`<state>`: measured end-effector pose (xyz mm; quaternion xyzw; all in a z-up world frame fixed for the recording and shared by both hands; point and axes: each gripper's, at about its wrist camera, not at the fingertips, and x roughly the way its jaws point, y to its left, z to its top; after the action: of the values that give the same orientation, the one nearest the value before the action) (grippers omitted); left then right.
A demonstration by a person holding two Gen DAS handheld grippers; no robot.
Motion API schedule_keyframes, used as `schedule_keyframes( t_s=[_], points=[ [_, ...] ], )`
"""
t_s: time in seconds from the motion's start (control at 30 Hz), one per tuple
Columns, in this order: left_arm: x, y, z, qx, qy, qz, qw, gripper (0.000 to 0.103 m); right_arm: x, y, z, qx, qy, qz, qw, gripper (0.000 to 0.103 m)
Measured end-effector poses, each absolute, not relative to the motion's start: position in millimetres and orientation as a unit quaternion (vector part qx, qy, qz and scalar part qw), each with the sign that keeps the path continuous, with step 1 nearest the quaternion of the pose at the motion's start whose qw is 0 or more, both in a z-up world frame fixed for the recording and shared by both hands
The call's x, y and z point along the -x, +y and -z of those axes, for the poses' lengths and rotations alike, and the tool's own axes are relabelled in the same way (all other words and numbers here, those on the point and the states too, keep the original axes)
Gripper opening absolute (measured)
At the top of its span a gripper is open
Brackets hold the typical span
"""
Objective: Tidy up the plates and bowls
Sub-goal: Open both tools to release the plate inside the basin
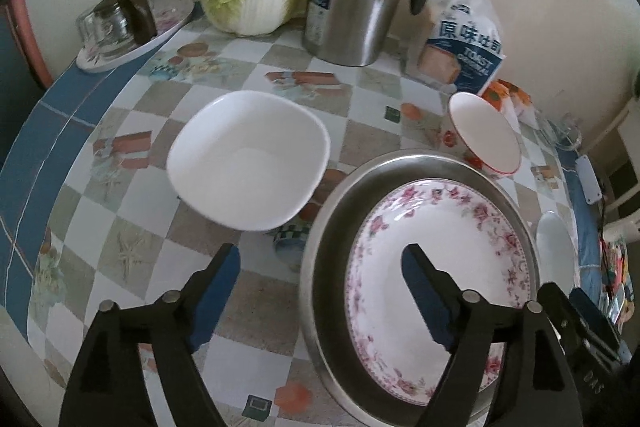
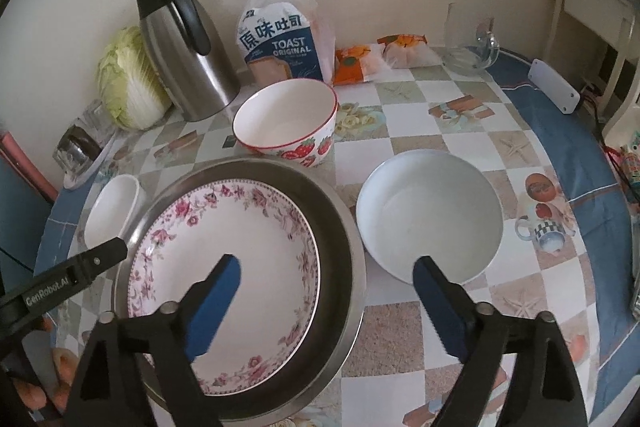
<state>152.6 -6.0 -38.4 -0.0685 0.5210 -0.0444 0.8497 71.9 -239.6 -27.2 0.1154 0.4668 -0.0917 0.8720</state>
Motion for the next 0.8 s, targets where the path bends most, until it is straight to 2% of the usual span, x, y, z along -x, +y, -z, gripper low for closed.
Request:
schedule_keyframes(
  t_s=[0.1,0.8],
  points=[
    [-152.2,-1.7,38.8,0.078,0.52,0.037,0.85,0.091,-71.0,-239.0,26.9,-0.111,0.462,0.09,0.875,0.103],
    [-155.3,4.4,75.8,0.127,0.579,0.022,0.805,0.092,-61.8,-264.2,42.8,-0.164,0.486,0.094,0.853,0.103]
  ],
)
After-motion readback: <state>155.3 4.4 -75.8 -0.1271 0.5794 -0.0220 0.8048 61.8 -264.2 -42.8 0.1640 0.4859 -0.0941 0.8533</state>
